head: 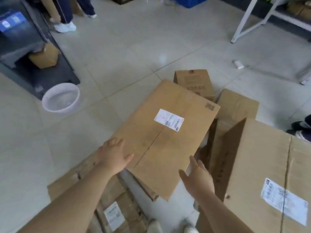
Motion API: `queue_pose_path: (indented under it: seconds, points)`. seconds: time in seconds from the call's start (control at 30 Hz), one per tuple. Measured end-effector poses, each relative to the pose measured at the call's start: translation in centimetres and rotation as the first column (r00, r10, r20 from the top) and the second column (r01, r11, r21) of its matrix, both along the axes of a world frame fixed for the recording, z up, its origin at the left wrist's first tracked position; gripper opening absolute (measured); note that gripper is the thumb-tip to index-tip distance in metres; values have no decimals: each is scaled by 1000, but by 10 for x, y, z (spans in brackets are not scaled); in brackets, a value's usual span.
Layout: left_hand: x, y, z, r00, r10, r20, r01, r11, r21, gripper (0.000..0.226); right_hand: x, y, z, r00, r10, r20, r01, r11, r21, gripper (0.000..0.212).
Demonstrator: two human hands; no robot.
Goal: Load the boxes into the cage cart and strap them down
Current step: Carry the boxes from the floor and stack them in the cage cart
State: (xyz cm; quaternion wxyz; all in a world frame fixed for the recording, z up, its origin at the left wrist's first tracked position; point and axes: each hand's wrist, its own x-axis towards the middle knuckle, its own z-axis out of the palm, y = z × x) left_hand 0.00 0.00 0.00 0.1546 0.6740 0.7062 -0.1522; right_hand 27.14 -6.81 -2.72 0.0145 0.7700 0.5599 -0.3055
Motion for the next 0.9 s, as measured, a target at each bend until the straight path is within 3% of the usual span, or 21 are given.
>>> queue_pose_path:
  seconds: [0.2, 0.33, 0.57, 0.67, 0.77, 0.83, 0.9]
  points:
    - [-31, 40, -82, 992, 126, -25, -128, 966, -225, 110, -24, 14, -78, 991, -117, -62, 112, 990, -86, 98]
    - [-42, 53, -109, 975, 218, 49, -205, 960, -191, 125, -19, 22, -107, 988, -115, -104, 114, 993, -14, 111]
    - [-29, -1, -117, 958, 282, 45, -273, 952, -137, 130, 21, 61, -110, 987, -27, -157, 22, 999, -36, 106]
    - [-29, -25, -121, 952, 292, 94, -275, 948, -163, 127, 33, 69, -106, 984, -20, -177, 25, 999, 26, 90]
    - [-30, -30, -125, 908, 356, 219, -313, 927, -208, 124, 31, 48, -108, 975, -68, -212, 86, 993, 78, 76]
    - [-27, -29, -126, 834, 423, 354, -359, 904, -232, 125, 24, 30, -111, 954, -106, -279, 124, 991, 46, 81]
    - [-23, -29, -128, 808, 439, 392, -383, 898, -217, 127, 17, 22, -111, 939, -154, -306, 171, 985, 30, 89]
